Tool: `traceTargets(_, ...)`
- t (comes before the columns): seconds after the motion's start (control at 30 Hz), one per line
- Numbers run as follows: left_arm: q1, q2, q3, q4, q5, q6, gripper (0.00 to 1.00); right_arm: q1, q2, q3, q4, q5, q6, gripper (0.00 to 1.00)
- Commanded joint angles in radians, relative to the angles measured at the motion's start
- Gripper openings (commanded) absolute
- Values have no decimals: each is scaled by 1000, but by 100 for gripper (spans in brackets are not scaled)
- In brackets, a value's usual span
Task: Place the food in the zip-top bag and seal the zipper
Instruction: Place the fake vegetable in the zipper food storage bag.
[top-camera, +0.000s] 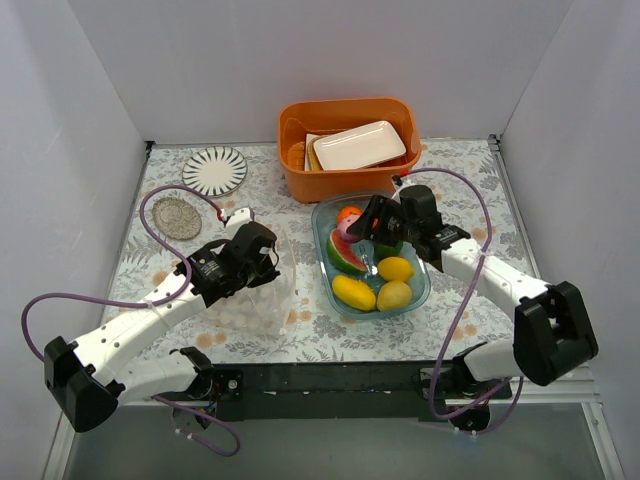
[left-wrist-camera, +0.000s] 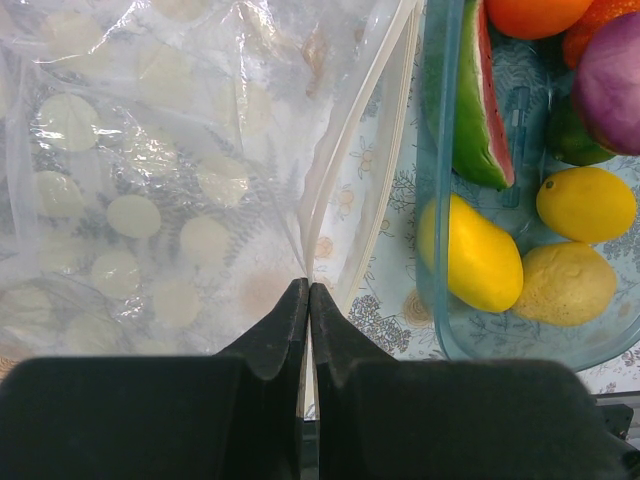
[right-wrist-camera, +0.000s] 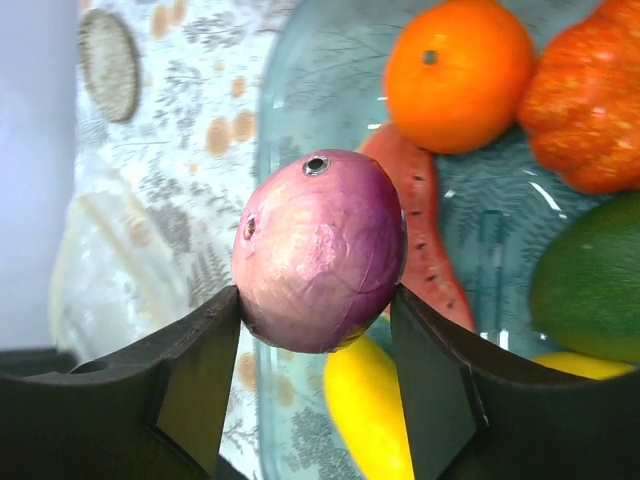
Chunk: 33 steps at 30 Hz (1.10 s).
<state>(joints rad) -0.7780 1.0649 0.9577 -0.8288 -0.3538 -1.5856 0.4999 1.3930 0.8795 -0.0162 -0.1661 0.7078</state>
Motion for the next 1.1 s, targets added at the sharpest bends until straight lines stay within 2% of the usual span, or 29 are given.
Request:
traceTargets(0.0,6,1,16,25,1,9,0,45,-80,-19,64,-82,-59,7)
traceTargets(0.13,5,20,27,36,10,12,0,95,-89,-17,85,-174,-62,7)
traceTargets(0.5,6,44,64,43,27,13,0,322,-14,75,96,-173,-110,7)
traceTargets(0.83,5,15,75,40,53,3,0,374,86,139,70,-147,-128,7)
traceTargets(1.07,5,-5,90,30,50,-2,0,390,153,203,18,-144,-162,12)
